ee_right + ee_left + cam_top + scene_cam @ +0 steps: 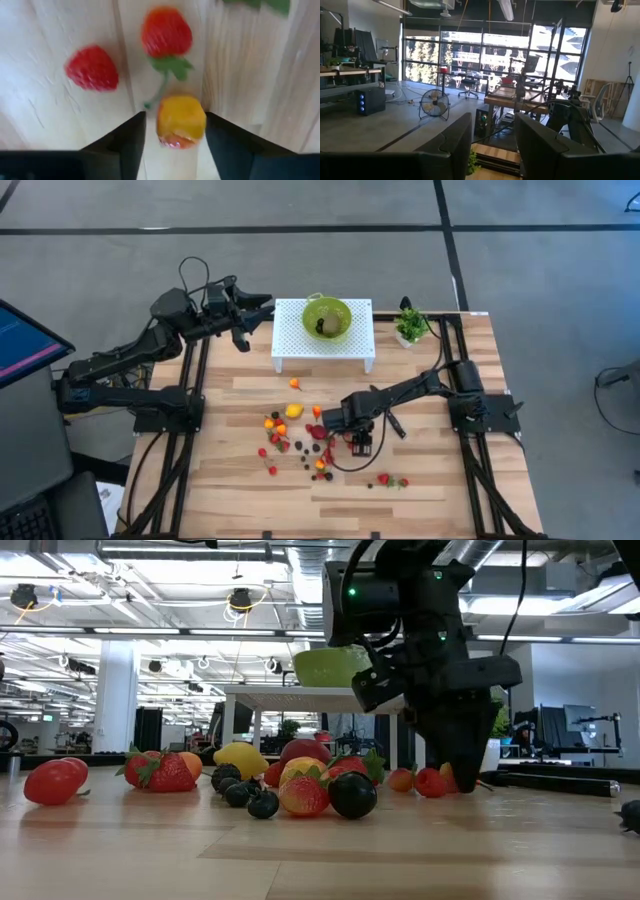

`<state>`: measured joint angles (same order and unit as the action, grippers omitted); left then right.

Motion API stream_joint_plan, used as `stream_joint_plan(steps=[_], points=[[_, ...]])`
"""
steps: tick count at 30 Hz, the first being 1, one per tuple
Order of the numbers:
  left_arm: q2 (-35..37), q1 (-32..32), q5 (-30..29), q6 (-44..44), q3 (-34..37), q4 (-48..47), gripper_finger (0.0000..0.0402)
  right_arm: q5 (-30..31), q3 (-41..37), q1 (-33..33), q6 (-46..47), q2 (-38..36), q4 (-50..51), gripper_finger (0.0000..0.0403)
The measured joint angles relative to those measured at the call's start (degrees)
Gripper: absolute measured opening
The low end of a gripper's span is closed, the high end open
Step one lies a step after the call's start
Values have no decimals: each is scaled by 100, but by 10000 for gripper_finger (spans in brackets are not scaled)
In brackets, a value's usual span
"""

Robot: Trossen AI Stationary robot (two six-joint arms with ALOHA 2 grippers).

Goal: Pick & Place Fruit
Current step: Put the yellow peach into the green strainer bowl

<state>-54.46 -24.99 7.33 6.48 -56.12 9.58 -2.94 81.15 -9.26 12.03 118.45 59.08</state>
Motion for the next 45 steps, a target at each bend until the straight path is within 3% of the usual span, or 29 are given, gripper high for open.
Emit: stream_joint_plan(steps=[7,24,29,39,45], points=[[0,0,0,0,0,-2,142,0,0,0,-191,0,157,242],[0,1,0,0,2,-4,142,43,0,0,-192,0,-186,241],[0,1,-2,1,2,-4,142,60,0,4,-192,0,-191,211],[0,0,0,0,0,-6,142,67,0,7,-210,0,-189,114],[0,0,-2,0,0,-5,142,42,2,4,-210,0,-139,101]])
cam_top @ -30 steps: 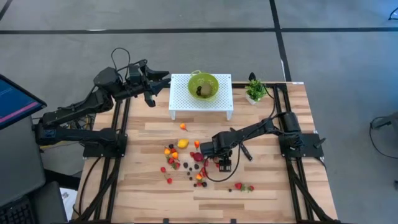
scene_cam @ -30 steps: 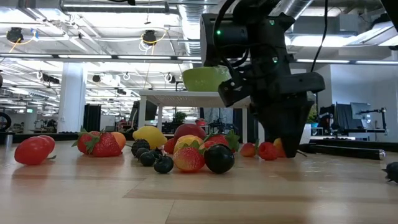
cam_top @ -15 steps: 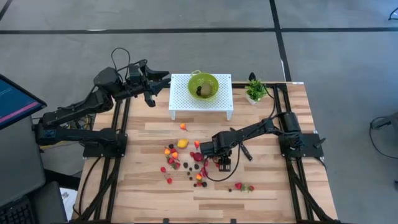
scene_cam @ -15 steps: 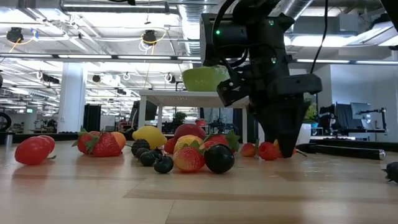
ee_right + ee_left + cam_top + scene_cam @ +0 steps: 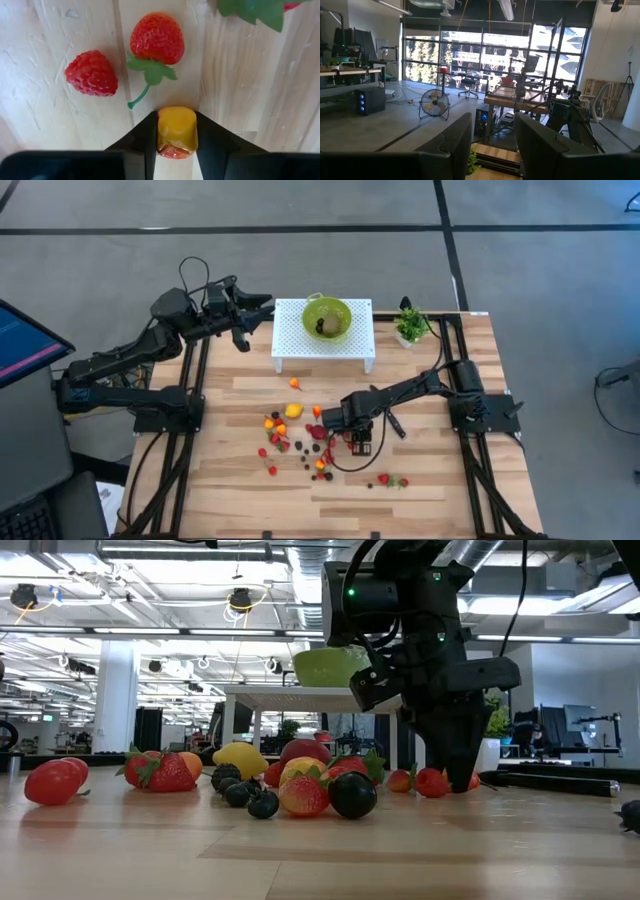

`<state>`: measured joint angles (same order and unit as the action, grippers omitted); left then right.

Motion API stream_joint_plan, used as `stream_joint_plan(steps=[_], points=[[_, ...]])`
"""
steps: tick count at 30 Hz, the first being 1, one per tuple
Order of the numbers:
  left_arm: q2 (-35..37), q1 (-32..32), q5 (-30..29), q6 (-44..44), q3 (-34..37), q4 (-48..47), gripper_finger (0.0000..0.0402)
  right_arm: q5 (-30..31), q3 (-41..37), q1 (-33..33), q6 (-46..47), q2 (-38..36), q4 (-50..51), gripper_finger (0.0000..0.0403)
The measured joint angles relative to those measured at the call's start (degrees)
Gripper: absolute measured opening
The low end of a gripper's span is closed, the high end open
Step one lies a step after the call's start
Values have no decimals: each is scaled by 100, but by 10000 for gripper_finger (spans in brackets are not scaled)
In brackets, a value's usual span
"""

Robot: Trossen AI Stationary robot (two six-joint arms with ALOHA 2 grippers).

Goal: Pick & Place Fruit
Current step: Put the yellow peach into the green strainer bowl

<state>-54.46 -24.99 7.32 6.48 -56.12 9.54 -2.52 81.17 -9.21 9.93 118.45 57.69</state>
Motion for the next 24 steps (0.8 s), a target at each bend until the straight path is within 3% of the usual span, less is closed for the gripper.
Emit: stream_joint_plan(steps=[6,16,24], points=[[0,0,2,0,0,-2,142,-4,0,0,0,0,17,116],[0,1,0,0,0,-2,142,-55,10,240,-72,-356,181,103],[0,1,0,0,0,-2,142,-50,663,651,-453,-912,-304,107]])
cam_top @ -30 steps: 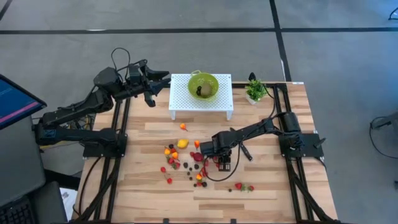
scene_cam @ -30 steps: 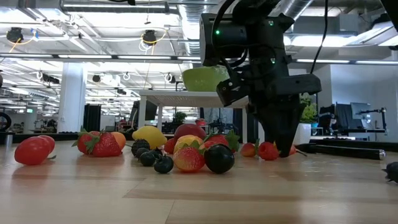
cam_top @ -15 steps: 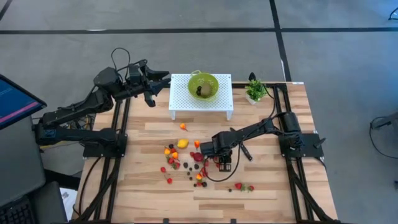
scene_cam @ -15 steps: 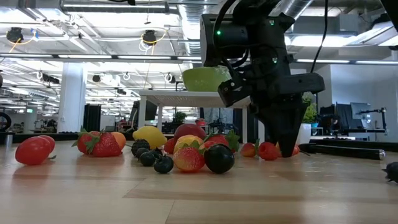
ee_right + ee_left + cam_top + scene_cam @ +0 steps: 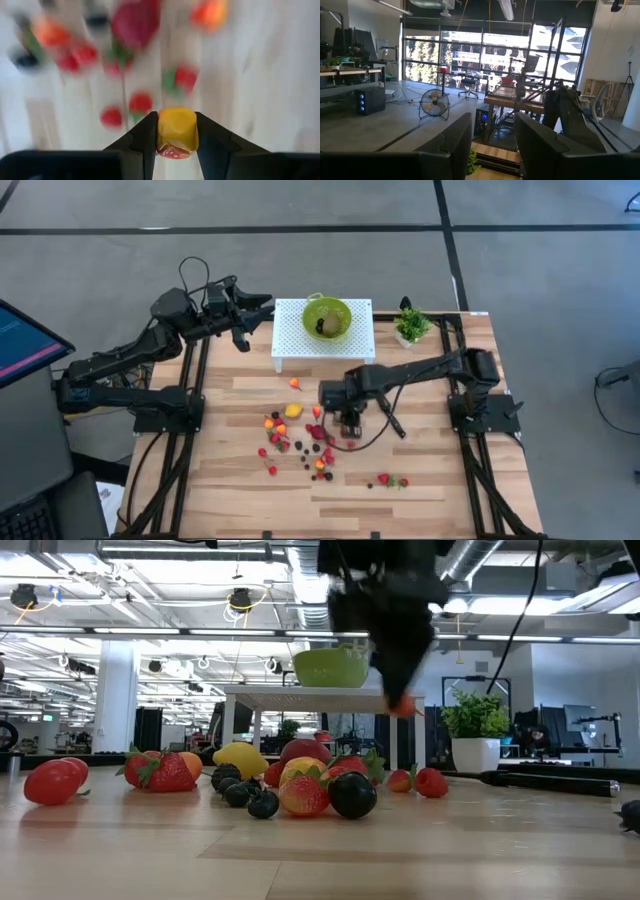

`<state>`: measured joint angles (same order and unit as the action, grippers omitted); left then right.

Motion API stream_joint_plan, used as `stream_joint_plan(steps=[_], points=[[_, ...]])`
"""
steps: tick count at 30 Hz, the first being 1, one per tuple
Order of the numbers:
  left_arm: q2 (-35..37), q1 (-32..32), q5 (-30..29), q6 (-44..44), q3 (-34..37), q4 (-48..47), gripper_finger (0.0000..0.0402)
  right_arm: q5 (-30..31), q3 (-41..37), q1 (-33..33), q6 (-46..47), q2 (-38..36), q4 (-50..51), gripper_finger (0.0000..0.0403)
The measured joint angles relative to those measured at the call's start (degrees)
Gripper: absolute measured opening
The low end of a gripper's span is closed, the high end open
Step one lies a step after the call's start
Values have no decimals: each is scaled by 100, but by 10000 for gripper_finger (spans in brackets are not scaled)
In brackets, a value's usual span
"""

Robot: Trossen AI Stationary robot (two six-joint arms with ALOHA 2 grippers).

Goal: Pick & Place Fruit
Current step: Put the yellow peach into the green strainer bowl

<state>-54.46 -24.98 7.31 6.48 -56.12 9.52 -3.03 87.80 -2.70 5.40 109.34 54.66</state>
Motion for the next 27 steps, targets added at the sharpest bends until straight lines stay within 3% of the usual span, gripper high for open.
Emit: stream_joint_plan(steps=[8,15,27], points=[[0,-1,2,0,0,2,142,8,1036,620,-579,-264,-1010,108],[0,-1,2,0,0,20,142,7,1939,1231,-890,-232,-1080,108],[0,-1,1,0,0,89,142,9,2172,2175,-1007,-223,-1354,108]])
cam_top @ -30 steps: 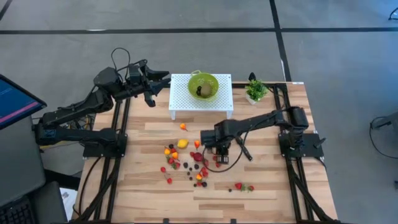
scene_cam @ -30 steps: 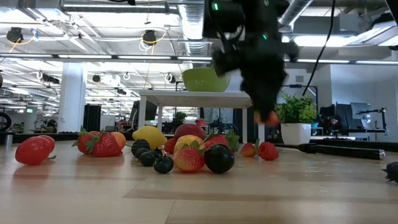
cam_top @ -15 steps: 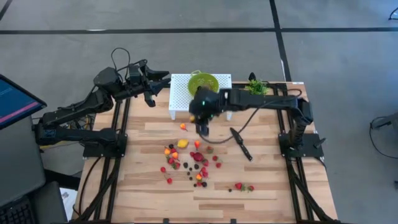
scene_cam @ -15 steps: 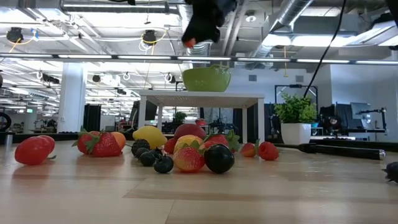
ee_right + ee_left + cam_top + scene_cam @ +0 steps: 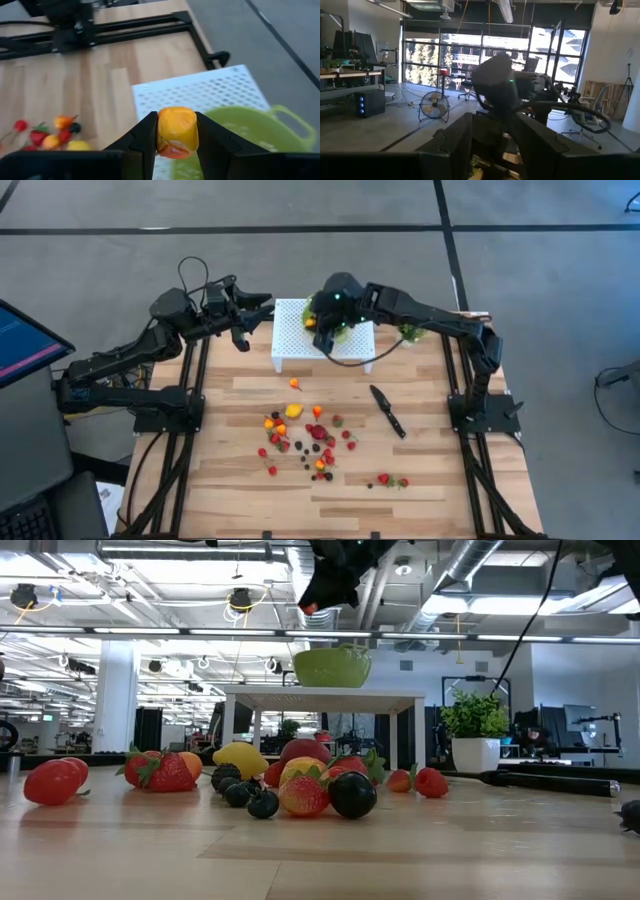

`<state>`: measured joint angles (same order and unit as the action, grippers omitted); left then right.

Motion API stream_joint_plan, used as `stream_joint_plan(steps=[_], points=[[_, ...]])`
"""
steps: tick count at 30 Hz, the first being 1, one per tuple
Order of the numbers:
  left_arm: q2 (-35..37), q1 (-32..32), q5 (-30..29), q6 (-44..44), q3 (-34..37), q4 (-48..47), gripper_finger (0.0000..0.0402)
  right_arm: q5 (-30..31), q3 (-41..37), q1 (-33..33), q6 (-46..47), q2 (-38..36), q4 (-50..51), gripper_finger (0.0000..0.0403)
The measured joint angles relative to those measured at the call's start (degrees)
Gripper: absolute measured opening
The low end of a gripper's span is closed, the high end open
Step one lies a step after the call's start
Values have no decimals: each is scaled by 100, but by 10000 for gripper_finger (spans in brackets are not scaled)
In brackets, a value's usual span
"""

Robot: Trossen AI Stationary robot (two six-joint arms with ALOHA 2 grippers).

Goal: Pick & Place Fruit
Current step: Put the yellow peach into the green strainer bowl

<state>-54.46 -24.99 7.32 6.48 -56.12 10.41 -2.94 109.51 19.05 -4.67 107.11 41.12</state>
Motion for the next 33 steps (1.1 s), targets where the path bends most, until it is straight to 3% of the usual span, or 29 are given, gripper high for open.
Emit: stream_joint_plan(steps=[8,33], points=[[0,2,-1,0,0,6,142,0,-18,471,15,2,-37,108],[0,2,1,0,0,18,142,2,-1128,1381,317,9,-703,108]])
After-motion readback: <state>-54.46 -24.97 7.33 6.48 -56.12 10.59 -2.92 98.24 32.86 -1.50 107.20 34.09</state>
